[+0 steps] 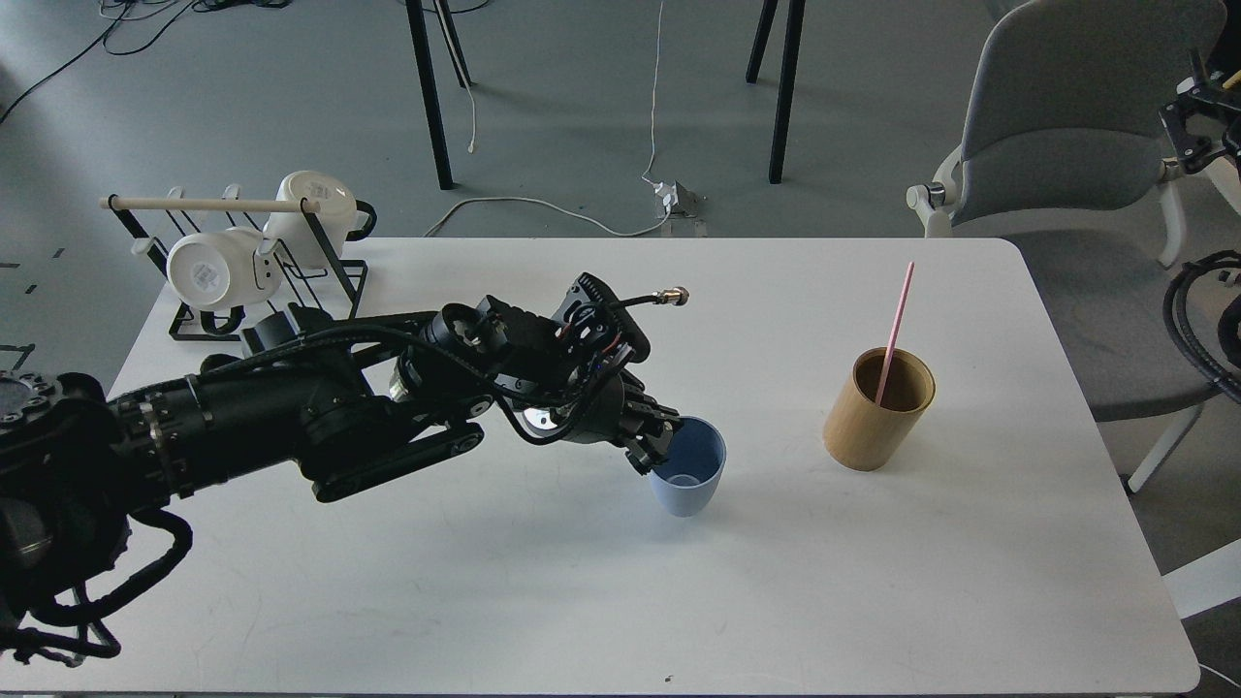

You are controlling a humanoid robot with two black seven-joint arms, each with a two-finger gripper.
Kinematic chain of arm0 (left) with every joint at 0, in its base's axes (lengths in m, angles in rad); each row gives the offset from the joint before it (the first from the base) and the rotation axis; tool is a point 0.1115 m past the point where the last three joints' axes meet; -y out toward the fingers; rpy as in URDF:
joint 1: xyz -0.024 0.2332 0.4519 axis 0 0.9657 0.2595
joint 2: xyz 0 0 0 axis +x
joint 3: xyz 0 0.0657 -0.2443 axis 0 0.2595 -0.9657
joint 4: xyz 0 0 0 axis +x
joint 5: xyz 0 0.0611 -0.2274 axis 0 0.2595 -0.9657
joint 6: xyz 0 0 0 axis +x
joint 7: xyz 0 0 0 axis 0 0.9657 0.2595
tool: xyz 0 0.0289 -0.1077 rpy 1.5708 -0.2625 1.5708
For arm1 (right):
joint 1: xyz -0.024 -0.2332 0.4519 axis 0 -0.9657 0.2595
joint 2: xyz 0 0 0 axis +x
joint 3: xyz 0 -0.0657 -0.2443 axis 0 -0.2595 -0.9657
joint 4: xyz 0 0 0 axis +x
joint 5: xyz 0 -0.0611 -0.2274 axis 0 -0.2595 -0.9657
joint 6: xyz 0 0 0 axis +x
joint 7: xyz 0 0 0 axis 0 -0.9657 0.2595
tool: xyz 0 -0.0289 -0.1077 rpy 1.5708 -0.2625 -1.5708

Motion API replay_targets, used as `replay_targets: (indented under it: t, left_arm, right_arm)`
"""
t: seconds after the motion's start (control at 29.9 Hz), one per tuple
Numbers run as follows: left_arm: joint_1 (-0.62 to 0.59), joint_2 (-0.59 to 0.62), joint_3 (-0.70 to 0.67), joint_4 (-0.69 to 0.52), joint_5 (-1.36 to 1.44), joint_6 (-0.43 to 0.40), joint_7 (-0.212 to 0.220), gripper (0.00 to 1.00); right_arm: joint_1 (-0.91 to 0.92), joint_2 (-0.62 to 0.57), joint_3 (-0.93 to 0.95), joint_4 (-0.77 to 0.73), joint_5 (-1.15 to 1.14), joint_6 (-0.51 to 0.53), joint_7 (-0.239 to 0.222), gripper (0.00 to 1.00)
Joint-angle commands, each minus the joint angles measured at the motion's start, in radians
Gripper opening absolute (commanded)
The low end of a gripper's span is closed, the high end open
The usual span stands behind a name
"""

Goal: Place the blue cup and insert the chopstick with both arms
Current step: 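Lower the blue cup onto the table and open the left gripper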

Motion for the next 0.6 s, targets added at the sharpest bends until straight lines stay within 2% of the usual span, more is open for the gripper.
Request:
replay_targets:
  t: [0.0,0.17,0.33,0.43,0.5,0.57]
  left_arm:
    - [0.001,0.001,0.0,0.005,-0.001,0.0,0.0,0.08]
    - [-0.001,0.003,0.0,0.017,-0.002,0.0,0.0,0.11]
    - [-0.001,0.001,-0.009,0.017,-0.009,0.0,-0.004,0.24]
    - [-0.001,0.001,-0.015,0.014,-0.015,0.0,0.0,0.39]
    - [-0.002,0.01,-0.05,0.01,-0.042,0.0,0.002,0.45]
    - [-0.001,0.019,-0.111,0.01,-0.097,0.0,0.005,0.6]
  right_arm:
    - [-0.008,0.0,0.0,0.0,0.0,0.0,0.0,1.0]
    - [-0.012,0.0,0.0,0.0,0.0,0.0,0.0,1.0]
    - [-0.02,0.0,0.0,0.004,0.0,0.0,0.002,1.0]
    - [-0.035,-0.003,0.0,0.032,-0.002,0.0,0.002,1.0]
    - [-0.044,-0.015,-0.002,0.055,-0.003,0.0,0.0,1.0]
    - [-0.046,-0.043,-0.017,0.086,-0.012,0.0,0.0,1.0]
